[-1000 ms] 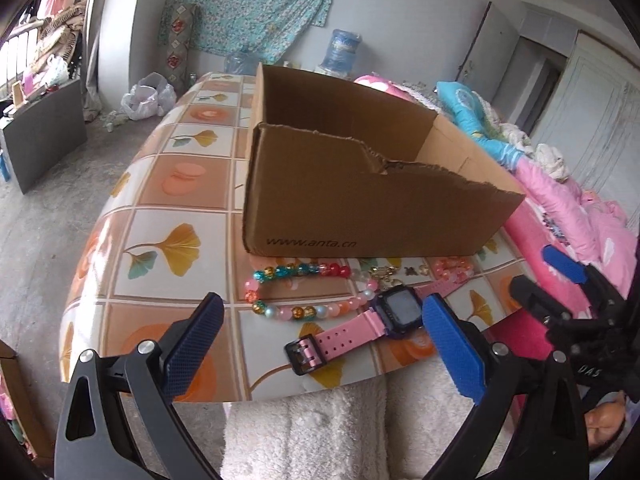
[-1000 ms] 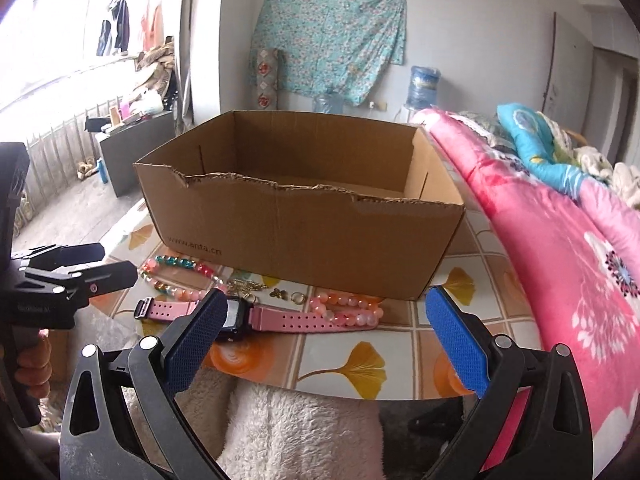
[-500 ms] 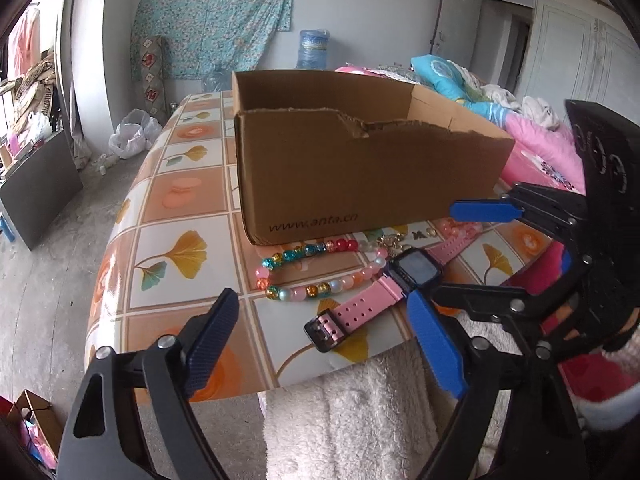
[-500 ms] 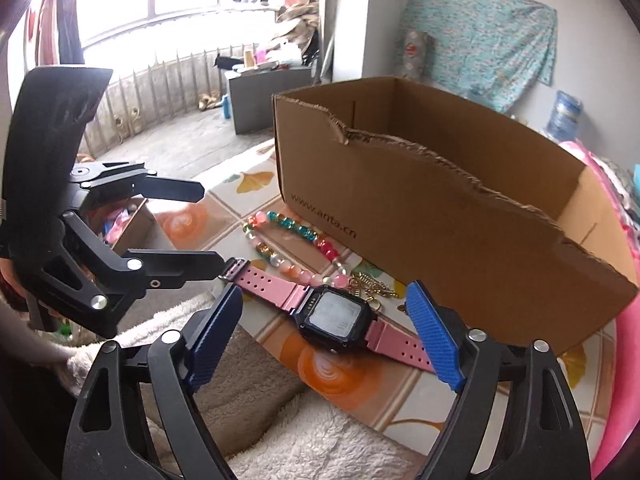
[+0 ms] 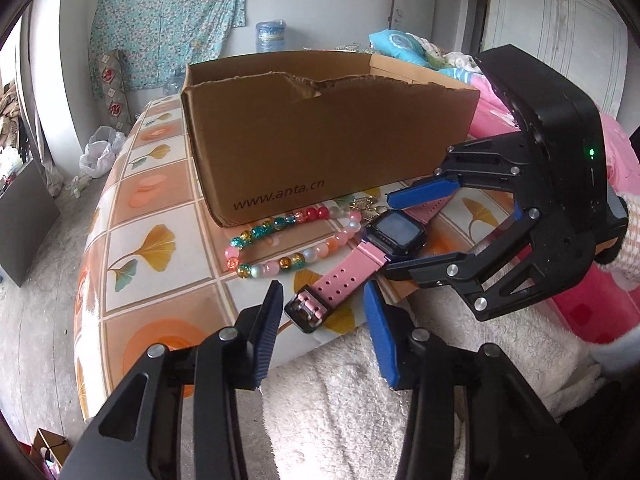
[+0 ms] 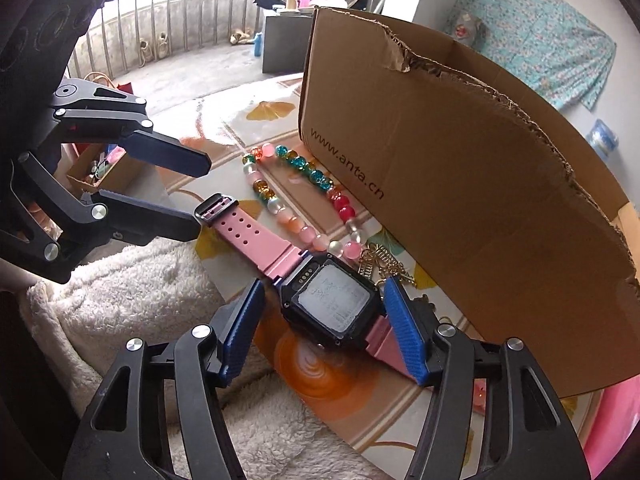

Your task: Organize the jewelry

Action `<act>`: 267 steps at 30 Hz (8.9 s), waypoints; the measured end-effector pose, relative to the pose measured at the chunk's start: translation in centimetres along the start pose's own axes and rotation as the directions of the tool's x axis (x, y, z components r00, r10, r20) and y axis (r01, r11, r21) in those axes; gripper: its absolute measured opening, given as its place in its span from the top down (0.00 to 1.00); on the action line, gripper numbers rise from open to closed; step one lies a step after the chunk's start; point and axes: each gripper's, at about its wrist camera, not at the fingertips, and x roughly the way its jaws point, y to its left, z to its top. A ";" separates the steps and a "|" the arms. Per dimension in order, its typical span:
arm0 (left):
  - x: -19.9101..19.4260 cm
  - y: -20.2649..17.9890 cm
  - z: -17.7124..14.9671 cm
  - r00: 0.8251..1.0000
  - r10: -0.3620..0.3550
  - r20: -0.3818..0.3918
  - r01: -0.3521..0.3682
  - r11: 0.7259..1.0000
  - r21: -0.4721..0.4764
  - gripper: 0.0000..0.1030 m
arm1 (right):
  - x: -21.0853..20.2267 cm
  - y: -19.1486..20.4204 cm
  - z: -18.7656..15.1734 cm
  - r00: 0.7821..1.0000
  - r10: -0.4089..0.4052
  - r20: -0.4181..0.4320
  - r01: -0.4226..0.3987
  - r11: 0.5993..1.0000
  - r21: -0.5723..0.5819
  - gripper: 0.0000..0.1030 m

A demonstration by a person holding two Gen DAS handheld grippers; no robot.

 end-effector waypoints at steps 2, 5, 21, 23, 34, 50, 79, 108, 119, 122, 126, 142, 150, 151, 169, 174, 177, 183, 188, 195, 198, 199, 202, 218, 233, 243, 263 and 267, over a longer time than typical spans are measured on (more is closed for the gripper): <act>0.3 -0.4 -0.2 1.000 -0.005 -0.010 0.005 1.000 0.025 0.60 | 0.0 0.2 -0.1 1.000 -0.007 -0.006 0.007 1.000 -0.009 0.48; 0.6 -1.2 -0.5 1.000 -0.014 -0.026 0.016 0.997 0.070 0.60 | -0.2 0.7 -0.3 1.000 -0.011 -0.015 0.010 1.000 -0.020 0.49; 2.8 -5.2 -0.9 0.992 0.126 0.003 -0.120 0.939 0.323 0.62 | 0.9 -4.3 -0.1 0.945 0.325 -0.025 -0.312 0.925 0.218 0.49; 3.2 -5.4 -0.5 0.993 0.121 0.006 -0.117 0.939 0.324 0.67 | 1.0 -4.3 -0.1 0.941 0.338 -0.025 -0.325 0.921 0.214 0.49; 4.0 -3.6 1.4 0.997 0.075 -0.020 -0.067 0.961 0.267 0.93 | -1.8 -3.5 -1.1 0.984 0.170 0.047 -0.176 0.960 0.218 0.42; 5.3 -1.3 3.5 0.997 0.017 -0.080 0.005 0.962 0.273 0.97 | -1.1 -2.1 -2.9 0.996 -0.081 -0.021 0.084 0.985 0.153 0.71; -7.0 -4.3 12.8 0.976 0.050 0.214 -0.113 0.950 0.290 0.97 | -12.0 -4.9 1.8 0.819 -0.368 0.441 0.233 0.915 0.330 0.99; 17.4 8.7 26.3 0.916 -0.071 -0.394 0.032 0.994 -0.105 0.74 | 14.6 -26.3 10.8 0.849 0.258 -0.461 -0.050 0.908 0.416 0.76; 9.0 8.0 27.8 0.994 0.042 -0.097 -0.045 0.998 -0.032 0.52 | 6.9 -27.2 11.4 0.980 0.062 -0.189 0.026 0.904 0.428 0.63; 4.4 7.8 26.6 1.000 0.025 0.012 -0.024 0.999 -0.042 0.43 | 1.4 -26.0 10.7 1.000 -0.001 -0.027 0.013 0.893 0.450 0.57; -1.5 7.7 23.7 0.992 0.022 0.127 -0.011 0.996 -0.086 0.29 | -6.5 -22.7 8.0 0.974 -0.105 0.201 -0.008 0.870 0.493 0.41; -1.6 6.5 7.4 0.979 0.205 -0.009 -0.201 0.948 -0.248 0.23 | -5.2 -8.1 -2.3 0.944 0.061 0.324 -0.260 0.740 0.620 0.43; 5.5 5.3 4.5 0.933 0.326 -0.152 -0.348 0.924 -0.159 0.23 | -0.5 -6.4 -0.9 0.964 0.126 0.235 -0.256 0.679 0.688 0.61; 6.3 5.0 4.3 0.923 0.343 -0.172 -0.367 0.921 -0.132 0.23 | -0.4 -6.4 -0.7 0.964 0.126 0.232 -0.255 0.678 0.689 0.61; 5.2 4.3 1.6 0.922 0.326 -0.210 -0.357 0.924 -0.133 0.05 | -4.7 -3.0 2.3 0.956 -0.157 0.248 0.019 0.876 0.482 0.10; 5.4 5.4 1.9 0.924 0.281 -0.259 -0.333 0.924 -0.187 0.05 | -5.5 -2.3 3.0 0.932 -0.317 0.177 0.213 0.872 0.441 0.07; 5.6 5.8 2.0 0.928 0.259 -0.269 -0.318 0.926 -0.204 0.05 | -6.7 -2.3 2.4 0.915 -0.339 0.217 0.221 0.873 0.435 0.07; 6.2 6.1 2.3 0.931 0.252 -0.264 -0.308 0.930 -0.202 0.05 | -6.2 -3.4 2.0 0.942 -0.192 0.275 0.037 0.875 0.483 0.07; 6.5 6.4 2.4 0.935 0.253 -0.248 -0.302 0.935 -0.185 0.04 | -2.3 -4.0 1.7 0.975 -0.052 0.214 -0.082 0.816 0.572 0.12; 5.1 6.3 2.5 0.959 0.242 -0.148 -0.265 0.950 -0.165 0.11 | 2.8 -3.1 1.2 0.984 0.132 0.120 -0.179 0.753 0.633 0.48; 4.2 6.4 2.3 0.979 0.184 -0.089 -0.198 0.963 -0.183 0.26 | 4.4 -2.8 1.1 0.983 0.162 0.085 -0.178 0.741 0.648 0.58; 4.1 6.3 2.3 0.982 0.169 -0.082 -0.181 0.967 -0.181 0.31 | 4.8 -2.7 1.1 0.983 0.166 0.075 -0.174 0.739 0.651 0.59; 4.4 6.0 2.4 0.989 0.127 -0.076 -0.138 0.977 -0.161 0.46 | 5.6 -2.4 1.2 0.983 0.178 0.053 -0.168 0.732 0.660 0.65; 6.8 4.4 3.0 0.985 0.151 -0.080 -0.154 0.988 -0.027 0.90 | 8.1 -1.2 3.0 0.998 0.058 -0.028 -0.028 0.783 0.621 0.88; 2.2 3.1 4.4 0.991 0.129 0.023 -0.127 0.989 -0.073 0.91 | 4.9 -1.3 1.3 0.993 0.033 0.113 -0.099 0.750 0.654 0.92; -2.7 0.4 6.6 0.982 0.117 0.151 -0.114 0.993 -0.025 0.91 | 0.7 -1.6 -0.3 0.979 -0.044 0.201 -0.100 0.754 0.649 0.92; -6.0 2.0 20.8 0.938 0.024 0.347 -0.039 0.999 0.037 0.91 | -2.1 -10.4 8.2 0.929 -0.099 0.358 -0.126 0.823 0.554 0.92; -2.0 4.0 22.3 0.963 0.023 0.269 -0.026 1.000 0.008 0.91 | 1.4 -12.6 9.3 0.954 -0.033 0.298 -0.151 0.806 0.573 0.92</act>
